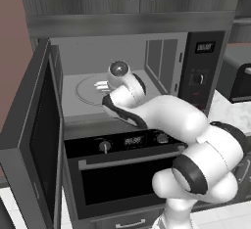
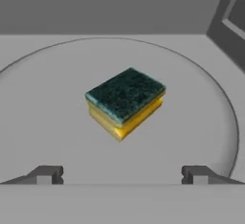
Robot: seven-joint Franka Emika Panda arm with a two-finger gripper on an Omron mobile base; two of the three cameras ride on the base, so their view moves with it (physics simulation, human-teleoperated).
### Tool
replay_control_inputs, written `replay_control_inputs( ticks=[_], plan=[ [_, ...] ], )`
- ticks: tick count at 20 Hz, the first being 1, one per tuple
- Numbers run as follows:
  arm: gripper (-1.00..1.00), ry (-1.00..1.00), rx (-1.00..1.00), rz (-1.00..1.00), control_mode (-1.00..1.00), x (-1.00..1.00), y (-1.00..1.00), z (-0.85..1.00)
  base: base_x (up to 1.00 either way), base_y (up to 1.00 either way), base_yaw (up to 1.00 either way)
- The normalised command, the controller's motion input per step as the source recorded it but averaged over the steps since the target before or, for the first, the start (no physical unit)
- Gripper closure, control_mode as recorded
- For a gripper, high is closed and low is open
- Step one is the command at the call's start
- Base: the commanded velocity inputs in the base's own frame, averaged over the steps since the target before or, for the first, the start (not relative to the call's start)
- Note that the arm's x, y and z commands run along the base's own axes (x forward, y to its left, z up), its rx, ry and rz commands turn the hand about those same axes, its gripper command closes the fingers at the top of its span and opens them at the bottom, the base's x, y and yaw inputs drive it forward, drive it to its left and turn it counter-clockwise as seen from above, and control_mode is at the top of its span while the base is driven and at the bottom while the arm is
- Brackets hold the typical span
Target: Place the sponge inside the microwave to prepare for sanitizing.
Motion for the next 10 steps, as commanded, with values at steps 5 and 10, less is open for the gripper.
replay_control_inputs(
  ticks=[5,10],
  plan=[
    [-1.00,-0.23,0.01,0.00,-1.00,-0.82,-0.01,0.38,0.00,0.00,0.00],
    [-1.00,-0.19,0.04,0.00,-1.00,-0.77,-0.02,0.55,0.00,0.00,0.00]
  ],
)
